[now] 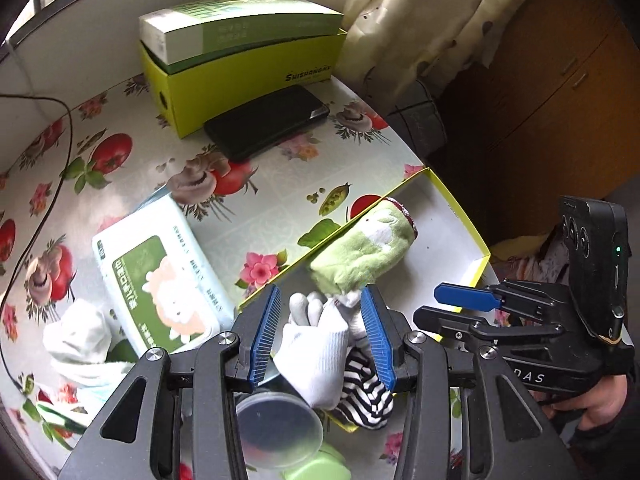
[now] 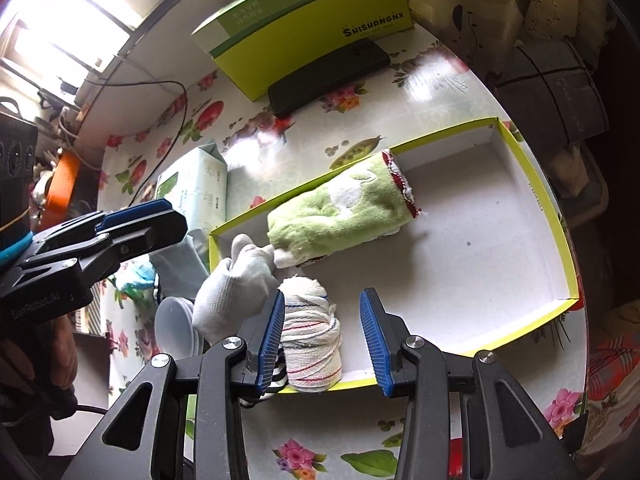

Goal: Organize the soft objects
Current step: 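Move both open grippers back over the pile beside the wipes pack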

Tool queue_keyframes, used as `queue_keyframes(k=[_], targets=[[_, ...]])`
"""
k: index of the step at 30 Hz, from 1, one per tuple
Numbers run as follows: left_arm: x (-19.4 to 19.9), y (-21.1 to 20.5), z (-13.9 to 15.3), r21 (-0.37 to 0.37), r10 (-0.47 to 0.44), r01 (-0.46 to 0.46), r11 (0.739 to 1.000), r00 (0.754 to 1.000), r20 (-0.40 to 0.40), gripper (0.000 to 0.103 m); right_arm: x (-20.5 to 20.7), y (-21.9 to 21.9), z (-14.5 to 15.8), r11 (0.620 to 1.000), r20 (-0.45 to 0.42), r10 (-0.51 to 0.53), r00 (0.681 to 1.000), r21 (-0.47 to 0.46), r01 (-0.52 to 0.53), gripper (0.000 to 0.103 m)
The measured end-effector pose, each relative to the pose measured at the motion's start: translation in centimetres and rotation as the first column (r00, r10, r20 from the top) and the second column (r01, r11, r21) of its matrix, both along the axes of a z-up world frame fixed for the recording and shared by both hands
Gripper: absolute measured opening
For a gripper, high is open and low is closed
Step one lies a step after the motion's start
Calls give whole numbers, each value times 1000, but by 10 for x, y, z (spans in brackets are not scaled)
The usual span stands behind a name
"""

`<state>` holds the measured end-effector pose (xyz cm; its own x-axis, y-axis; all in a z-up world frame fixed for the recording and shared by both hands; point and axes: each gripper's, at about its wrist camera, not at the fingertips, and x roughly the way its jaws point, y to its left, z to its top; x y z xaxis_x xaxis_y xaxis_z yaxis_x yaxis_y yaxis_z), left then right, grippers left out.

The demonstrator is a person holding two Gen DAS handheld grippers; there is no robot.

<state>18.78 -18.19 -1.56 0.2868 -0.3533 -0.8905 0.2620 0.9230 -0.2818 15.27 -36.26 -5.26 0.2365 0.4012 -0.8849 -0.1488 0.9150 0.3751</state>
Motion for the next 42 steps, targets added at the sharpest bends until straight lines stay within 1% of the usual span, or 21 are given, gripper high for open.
queue_keyframes(k=[4, 6, 13, 18, 20, 27, 34, 42], targets=[[-17, 17, 4, -11, 61, -61, 998, 998, -11, 43, -5, 17, 11, 999, 15, 36, 999, -9, -36, 39], [-24, 25, 8, -9, 87, -88, 996, 996, -4, 43, -8, 25, 17, 998, 23, 58, 998, -12, -58, 39], [-49, 56, 21, 12, 173, -173, 985, 984, 33, 43, -18, 57, 33, 990, 57, 136, 989, -34, -134, 40], [-64, 74, 24, 30, 225, -227, 974, 973, 48, 43, -27, 78, 40, 981, 81, 191, 978, -61, -186, 40], [-70, 79, 24, 40, 244, -246, 968, 968, 53, 43, -31, 85, 41, 975, 84, 214, 973, -69, -209, 42], [-86, 95, 23, 40, 289, -291, 956, 956, 54, 43, -41, 106, 41, 962, 64, 269, 961, -69, -265, 44], [-97, 112, 19, 38, 332, -333, 942, 943, 34, 43, -46, 120, 39, 956, 34, 290, 957, -57, -288, 44], [-106, 126, 13, 30, 368, -369, 929, 929, 19, 43, -48, 135, 39, 944, 21, 325, 945, -60, -323, 44]])
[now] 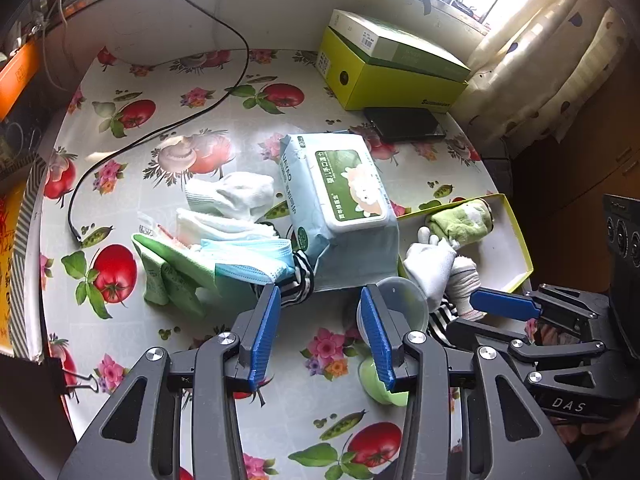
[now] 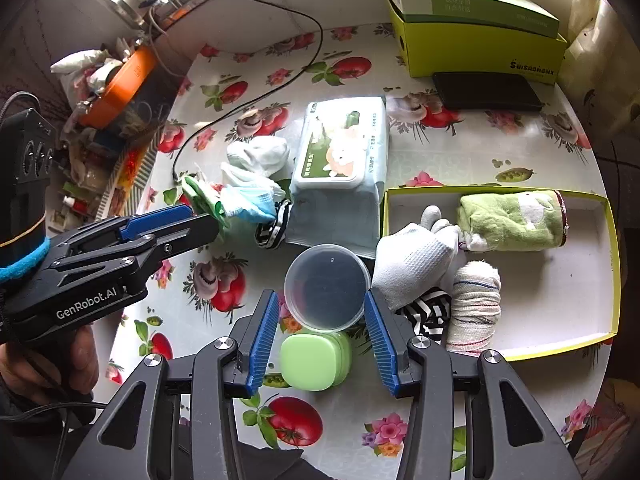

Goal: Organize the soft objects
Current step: 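Move both open grippers back over the pile beside the wipes pack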

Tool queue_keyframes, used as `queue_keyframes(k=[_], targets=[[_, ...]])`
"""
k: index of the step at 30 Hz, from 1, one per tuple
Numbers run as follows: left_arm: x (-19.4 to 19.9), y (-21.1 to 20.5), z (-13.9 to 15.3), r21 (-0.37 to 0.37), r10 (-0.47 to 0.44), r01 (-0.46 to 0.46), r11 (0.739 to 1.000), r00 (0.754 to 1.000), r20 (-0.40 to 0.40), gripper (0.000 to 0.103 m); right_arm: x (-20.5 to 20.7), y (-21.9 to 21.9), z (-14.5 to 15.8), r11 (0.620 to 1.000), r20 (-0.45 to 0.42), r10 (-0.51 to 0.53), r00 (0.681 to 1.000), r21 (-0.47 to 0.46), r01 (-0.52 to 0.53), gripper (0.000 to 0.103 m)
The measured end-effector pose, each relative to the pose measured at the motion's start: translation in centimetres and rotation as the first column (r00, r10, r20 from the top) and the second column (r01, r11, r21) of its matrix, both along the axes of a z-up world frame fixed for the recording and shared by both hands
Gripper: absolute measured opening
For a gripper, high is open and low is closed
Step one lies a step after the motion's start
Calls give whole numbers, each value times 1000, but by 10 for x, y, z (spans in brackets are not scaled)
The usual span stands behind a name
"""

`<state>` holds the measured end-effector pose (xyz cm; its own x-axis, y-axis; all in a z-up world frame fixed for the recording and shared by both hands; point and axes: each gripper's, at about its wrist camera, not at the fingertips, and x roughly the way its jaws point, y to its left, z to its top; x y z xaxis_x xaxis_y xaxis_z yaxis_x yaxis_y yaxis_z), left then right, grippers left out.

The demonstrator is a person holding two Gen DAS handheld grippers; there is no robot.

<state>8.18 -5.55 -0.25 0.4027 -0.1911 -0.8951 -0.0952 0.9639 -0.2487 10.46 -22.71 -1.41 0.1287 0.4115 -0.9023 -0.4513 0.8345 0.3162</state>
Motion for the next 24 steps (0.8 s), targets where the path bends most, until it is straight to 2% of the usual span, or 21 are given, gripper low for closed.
queue_keyframes(k=[24], targets=[[-22, 66, -21, -34, 171, -173, 984, 984, -54, 43, -3, 48, -1, 992, 9, 129, 992, -10, -129, 44]])
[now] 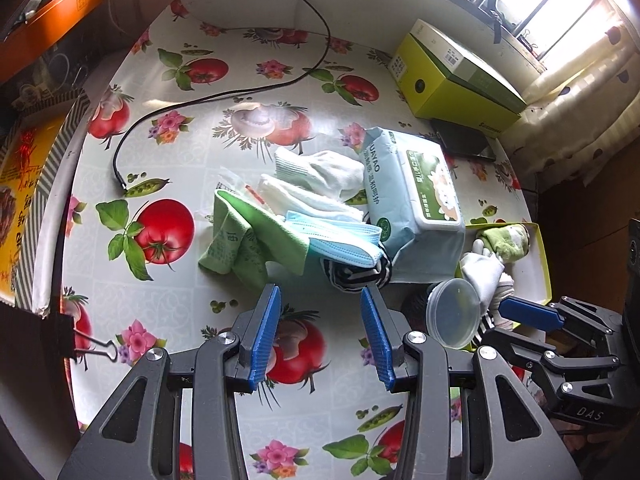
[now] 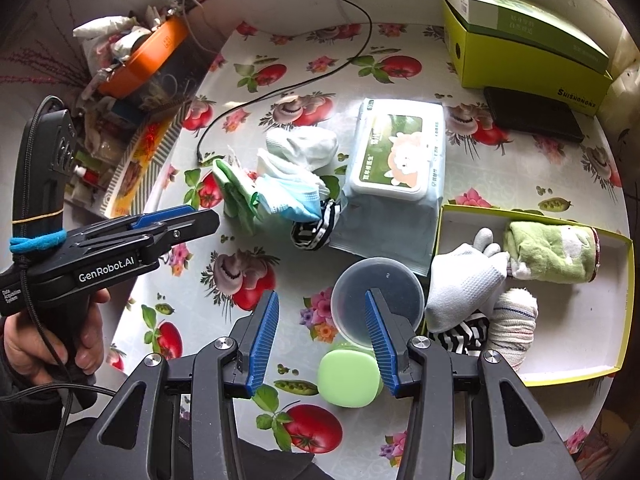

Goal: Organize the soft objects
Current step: 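Move both open grippers back over the pile beside the wipes pack, then grasp the blue face mask with the right gripper while the left grasps the green cloth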

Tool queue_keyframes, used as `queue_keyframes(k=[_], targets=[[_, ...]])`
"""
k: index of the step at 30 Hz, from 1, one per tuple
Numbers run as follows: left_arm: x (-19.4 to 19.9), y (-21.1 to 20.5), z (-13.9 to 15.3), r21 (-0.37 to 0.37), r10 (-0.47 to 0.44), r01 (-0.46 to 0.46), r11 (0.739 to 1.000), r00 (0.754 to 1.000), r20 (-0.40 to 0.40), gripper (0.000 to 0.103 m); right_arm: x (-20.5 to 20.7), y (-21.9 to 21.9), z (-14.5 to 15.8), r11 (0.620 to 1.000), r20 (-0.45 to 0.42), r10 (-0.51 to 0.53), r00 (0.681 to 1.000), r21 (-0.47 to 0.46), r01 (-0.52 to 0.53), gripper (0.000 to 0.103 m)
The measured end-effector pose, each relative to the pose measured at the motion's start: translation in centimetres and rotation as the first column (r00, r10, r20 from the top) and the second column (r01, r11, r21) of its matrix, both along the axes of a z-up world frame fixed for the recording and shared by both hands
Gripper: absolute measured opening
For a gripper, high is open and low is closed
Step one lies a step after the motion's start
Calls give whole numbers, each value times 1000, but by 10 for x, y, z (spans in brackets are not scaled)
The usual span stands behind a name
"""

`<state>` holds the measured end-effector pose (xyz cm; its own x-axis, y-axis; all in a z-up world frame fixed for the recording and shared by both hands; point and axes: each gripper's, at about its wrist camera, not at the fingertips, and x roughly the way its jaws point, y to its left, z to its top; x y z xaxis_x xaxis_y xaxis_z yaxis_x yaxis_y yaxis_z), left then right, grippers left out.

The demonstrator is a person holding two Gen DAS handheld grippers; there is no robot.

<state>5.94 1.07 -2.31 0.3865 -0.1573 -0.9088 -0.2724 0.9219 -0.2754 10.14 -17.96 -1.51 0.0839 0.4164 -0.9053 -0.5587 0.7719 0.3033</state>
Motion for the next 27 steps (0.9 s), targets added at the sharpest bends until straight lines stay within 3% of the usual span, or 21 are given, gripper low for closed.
queue_keyframes(k=[14, 27], targets=[[-10, 38, -15, -30, 84, -85, 996, 996, -23, 43, 18, 73, -15, 983, 61, 176, 982, -70, -172, 44], [-19, 65, -35, -58, 152, -155, 986, 987, -48, 43, 23, 129, -52, 915, 109, 367, 924, -222, -337, 44]])
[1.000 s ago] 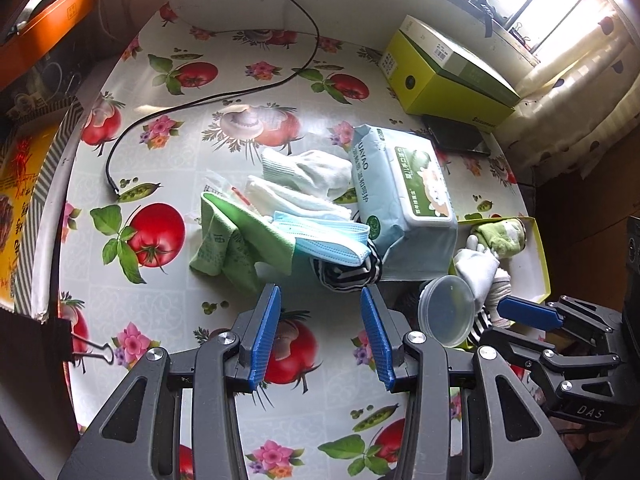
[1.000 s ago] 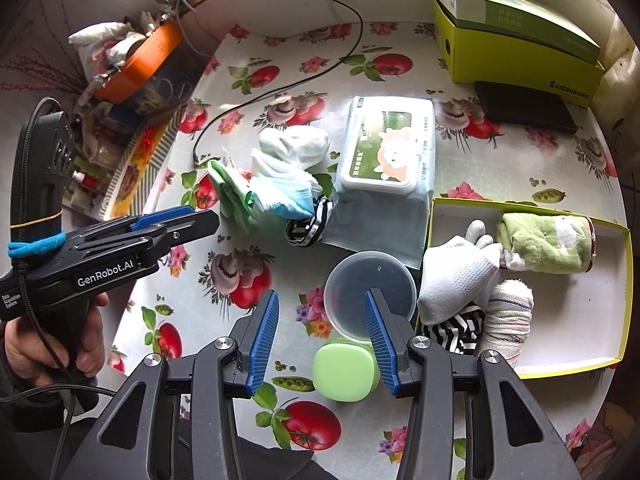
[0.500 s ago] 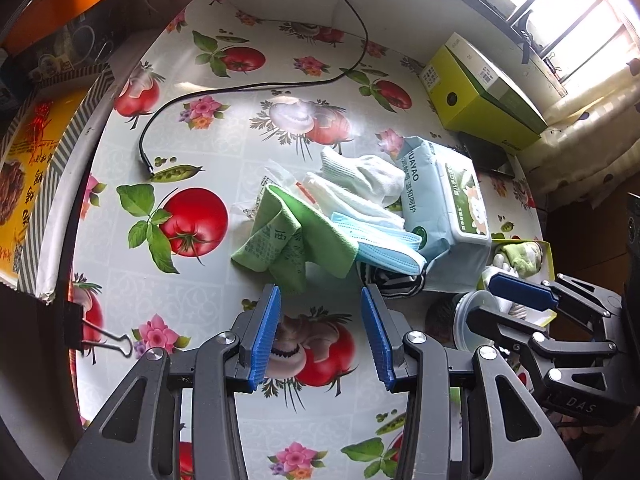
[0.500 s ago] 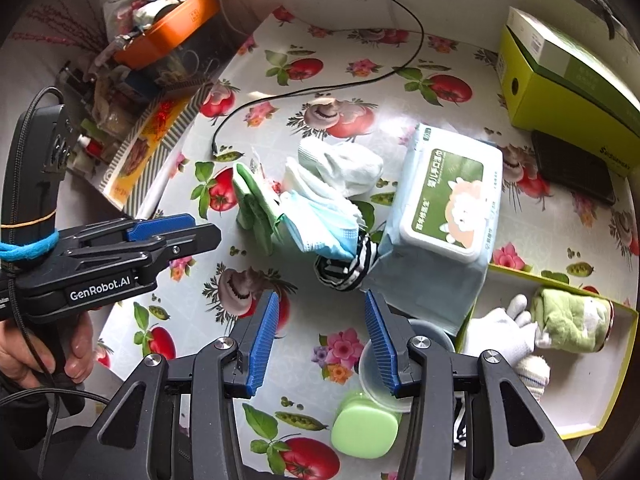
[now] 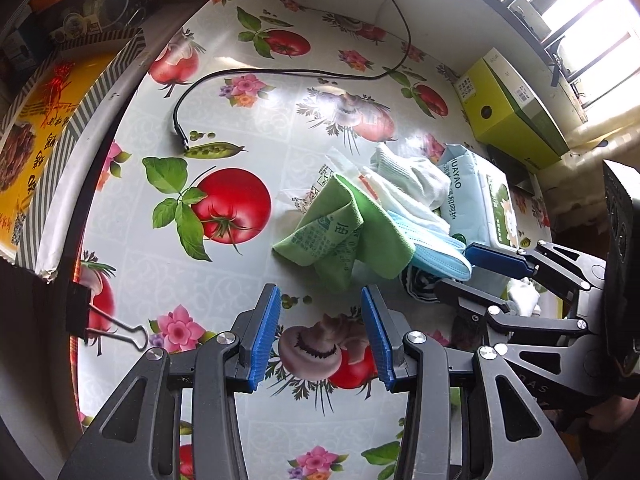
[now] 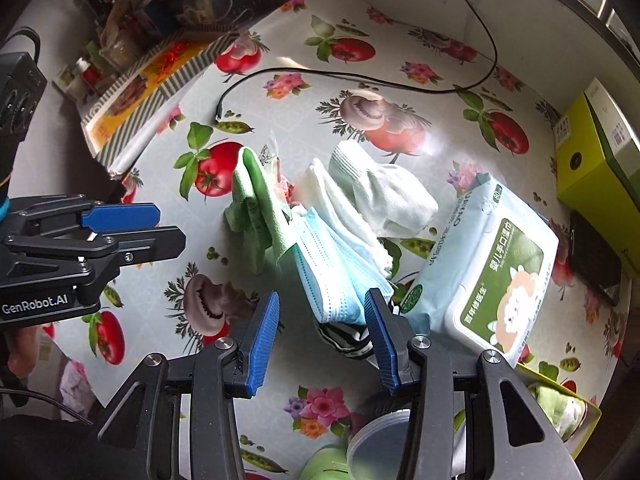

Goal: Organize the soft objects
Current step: 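Grasp the blue face mask with the right gripper while the left grasps the green cloth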

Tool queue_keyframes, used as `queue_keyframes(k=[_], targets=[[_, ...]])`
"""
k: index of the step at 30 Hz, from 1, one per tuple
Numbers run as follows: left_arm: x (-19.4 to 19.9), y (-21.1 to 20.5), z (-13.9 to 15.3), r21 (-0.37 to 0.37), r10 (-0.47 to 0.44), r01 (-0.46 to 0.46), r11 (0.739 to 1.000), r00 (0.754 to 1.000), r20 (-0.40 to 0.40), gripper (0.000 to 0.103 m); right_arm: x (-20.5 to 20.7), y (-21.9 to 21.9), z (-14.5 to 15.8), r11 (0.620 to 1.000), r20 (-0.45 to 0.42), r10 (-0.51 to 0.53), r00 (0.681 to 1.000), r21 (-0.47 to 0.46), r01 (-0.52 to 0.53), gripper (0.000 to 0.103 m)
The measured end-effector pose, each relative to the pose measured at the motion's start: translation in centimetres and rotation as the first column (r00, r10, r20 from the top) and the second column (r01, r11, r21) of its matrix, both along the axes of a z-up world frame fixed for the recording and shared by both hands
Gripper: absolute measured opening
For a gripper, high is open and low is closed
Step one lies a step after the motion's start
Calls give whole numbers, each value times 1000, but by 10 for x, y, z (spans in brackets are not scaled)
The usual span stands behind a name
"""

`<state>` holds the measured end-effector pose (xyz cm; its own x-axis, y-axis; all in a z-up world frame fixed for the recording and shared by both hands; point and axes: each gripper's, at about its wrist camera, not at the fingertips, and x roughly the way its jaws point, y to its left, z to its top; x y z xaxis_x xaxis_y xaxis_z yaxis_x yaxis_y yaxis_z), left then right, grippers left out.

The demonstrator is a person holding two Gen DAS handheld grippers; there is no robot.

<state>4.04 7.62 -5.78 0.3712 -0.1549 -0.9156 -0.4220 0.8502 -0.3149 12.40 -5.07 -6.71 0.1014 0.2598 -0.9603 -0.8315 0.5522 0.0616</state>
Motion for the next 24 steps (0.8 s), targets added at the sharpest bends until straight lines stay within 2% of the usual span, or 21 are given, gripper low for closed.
queue_keyframes(k=[1, 4, 8, 16, 24], targets=[[0, 1, -1, -3, 1, -1, 1000, 1000, 0, 43, 1, 2, -2, 1000, 4, 3, 1000, -7, -3, 42], [4, 2, -3, -10, -4, 4, 1000, 1000, 5, 43, 5, 7, -7, 1000, 0, 1, 1000, -21, -1, 21], [13, 3, -7, -17, -15, 15, 1000, 1000, 11, 43, 7, 3, -6, 1000, -16, -22, 1000, -7, 22, 14], [30, 5, -10, -15, -41, 41, 999, 999, 34, 43, -5, -11, 8, 997, -83, -56, 995, 57, 60, 13], [44, 2, -21, -20, -81, 82, 996, 996, 45, 43, -8, -34, 24, 986, -108, -131, 985, 91, 141, 13]])
